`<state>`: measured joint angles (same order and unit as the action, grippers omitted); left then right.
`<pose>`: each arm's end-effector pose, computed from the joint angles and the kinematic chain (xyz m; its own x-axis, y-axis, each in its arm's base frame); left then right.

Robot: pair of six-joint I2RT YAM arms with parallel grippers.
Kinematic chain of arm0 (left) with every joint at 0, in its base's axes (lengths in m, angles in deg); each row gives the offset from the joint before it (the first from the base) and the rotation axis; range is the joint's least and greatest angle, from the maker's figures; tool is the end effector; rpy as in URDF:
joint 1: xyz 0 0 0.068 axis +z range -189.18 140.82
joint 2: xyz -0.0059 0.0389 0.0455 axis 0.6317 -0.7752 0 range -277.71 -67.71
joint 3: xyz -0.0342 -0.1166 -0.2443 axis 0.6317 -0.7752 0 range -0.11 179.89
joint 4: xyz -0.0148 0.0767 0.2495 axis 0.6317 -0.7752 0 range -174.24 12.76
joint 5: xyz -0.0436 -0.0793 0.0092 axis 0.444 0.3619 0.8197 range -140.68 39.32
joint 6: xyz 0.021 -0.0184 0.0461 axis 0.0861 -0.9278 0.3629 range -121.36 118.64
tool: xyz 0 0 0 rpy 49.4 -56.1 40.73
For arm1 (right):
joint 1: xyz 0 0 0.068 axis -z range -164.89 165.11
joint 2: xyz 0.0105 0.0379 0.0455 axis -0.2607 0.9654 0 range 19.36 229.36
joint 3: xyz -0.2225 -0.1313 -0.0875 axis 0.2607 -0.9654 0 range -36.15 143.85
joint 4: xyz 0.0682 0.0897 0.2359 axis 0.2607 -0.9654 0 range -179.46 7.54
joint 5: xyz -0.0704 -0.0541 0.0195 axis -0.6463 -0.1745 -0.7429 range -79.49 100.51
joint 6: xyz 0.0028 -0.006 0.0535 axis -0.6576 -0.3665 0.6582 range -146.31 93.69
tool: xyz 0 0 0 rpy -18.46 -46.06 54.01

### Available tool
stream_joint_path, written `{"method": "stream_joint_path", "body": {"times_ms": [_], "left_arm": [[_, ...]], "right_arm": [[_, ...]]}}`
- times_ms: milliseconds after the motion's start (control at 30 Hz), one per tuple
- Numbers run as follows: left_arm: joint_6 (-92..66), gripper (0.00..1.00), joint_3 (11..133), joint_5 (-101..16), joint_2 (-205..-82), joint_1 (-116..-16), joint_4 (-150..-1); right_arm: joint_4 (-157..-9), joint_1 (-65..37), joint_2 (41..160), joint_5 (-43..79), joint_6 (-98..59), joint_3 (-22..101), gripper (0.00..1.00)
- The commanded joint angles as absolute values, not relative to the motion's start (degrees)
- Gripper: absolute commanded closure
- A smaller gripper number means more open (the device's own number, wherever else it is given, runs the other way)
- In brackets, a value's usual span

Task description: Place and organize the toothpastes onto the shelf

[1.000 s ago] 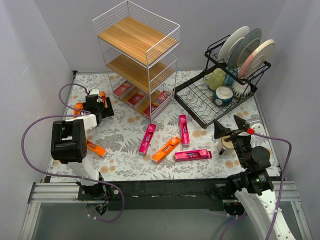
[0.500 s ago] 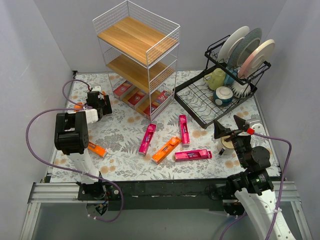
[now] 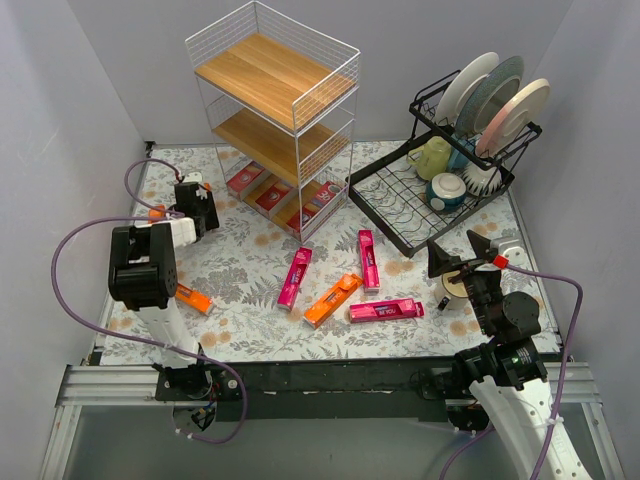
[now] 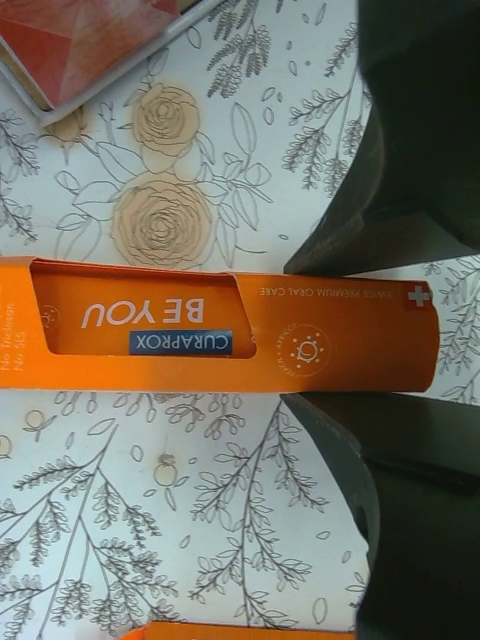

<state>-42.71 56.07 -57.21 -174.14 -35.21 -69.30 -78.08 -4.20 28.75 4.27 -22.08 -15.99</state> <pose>0.3772 0.0302 0.1431 -0.4034 -0.6858 -0.6057 -0.5582 0.7090 -0.4310 0.0906 0.0276 0.2899 0.2292 0.1579 -0.9605 -0.2473 0.9638 0.0995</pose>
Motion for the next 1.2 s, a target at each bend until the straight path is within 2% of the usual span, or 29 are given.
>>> {"method": "stream_joint_path", "body": {"times_ms": [0,133,233,600,1000,1167], "left_arm": [[-42.3,0.58,54.1,-59.2,-169.9,-35.0,-72.8],[-42.9,0.59,53.7,-60.1,-168.0,-35.0,-73.3],[-43.6,0.64,53.7,-60.6,-165.5,-35.0,-74.5],[-45.6,0.63,55.9,-59.0,-149.2,-35.0,-85.1],[-41.8,0.63,58.0,-37.8,-133.8,-35.9,-87.7],[-39.6,0.63,63.2,-31.5,-133.7,-36.7,-87.6]], "right_arm": [[-76.0,-4.6,28.9,3.9,-22.4,-14.0,0.01],[-76.0,-4.6,28.6,4.1,-22.4,-13.9,0.01],[-76.0,-4.5,28.1,4.0,-22.5,-13.9,0.02],[-75.5,-4.6,28.2,5.1,-22.3,-14.1,0.01],[-75.0,-4.7,28.9,6.2,-22.3,-14.3,0.01],[-75.0,-4.6,29.1,6.4,-22.4,-14.3,0.02]]}}
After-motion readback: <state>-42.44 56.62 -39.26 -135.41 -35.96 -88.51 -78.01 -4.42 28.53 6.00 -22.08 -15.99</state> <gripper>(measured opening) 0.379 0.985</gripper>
